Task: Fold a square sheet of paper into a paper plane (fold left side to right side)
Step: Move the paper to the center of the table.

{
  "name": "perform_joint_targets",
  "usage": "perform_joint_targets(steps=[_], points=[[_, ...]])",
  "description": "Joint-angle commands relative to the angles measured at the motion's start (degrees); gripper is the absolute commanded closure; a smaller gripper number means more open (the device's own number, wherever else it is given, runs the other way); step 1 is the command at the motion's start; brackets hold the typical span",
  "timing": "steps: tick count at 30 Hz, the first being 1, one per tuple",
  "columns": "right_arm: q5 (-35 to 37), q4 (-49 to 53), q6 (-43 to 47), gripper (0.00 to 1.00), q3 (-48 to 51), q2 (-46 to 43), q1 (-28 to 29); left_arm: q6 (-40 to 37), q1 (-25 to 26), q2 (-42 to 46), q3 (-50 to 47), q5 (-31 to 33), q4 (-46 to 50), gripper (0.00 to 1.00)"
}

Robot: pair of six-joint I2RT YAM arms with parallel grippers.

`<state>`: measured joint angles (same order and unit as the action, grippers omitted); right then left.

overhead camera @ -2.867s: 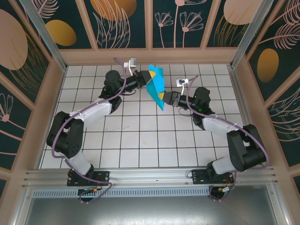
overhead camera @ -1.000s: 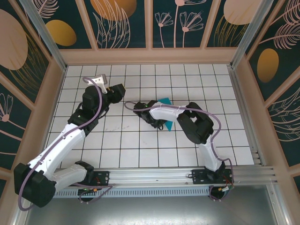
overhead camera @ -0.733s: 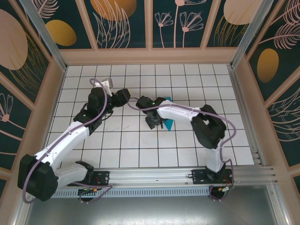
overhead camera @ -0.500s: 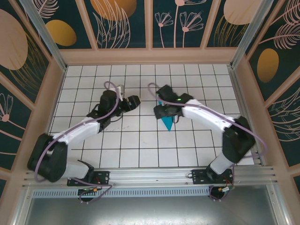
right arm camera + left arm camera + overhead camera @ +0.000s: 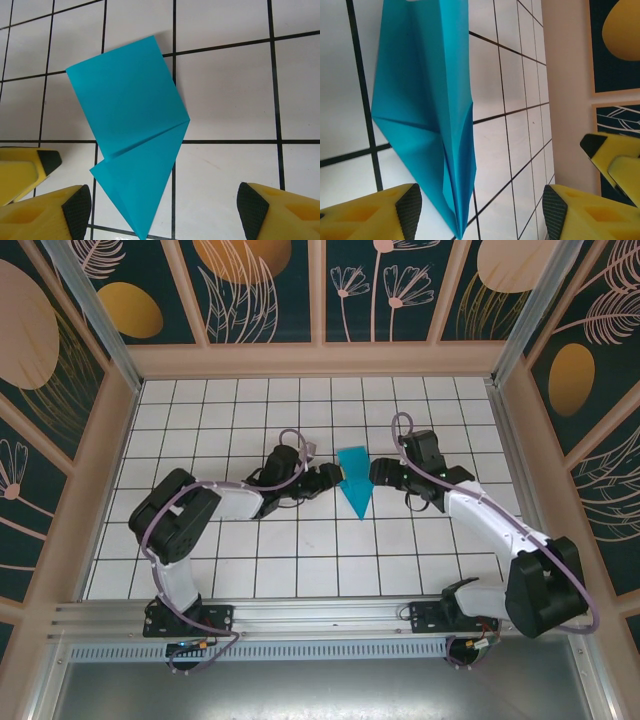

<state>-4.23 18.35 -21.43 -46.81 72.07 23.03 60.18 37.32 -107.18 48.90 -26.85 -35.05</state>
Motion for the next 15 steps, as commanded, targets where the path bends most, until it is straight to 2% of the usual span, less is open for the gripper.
perform_joint_targets(steps=[1,15], points=[[-1.8,-2.9,-1.4,0.20,1.6,-2.6,-1.2,1.3,0.5,-3.0,3.0,-1.6,-3.1,0.33],[-1.8,-2.2,-1.3,0.20,2.7,-4.1,-2.6,2.3,1.4,-12.8,11.1,-4.7,-2.1,0.39]])
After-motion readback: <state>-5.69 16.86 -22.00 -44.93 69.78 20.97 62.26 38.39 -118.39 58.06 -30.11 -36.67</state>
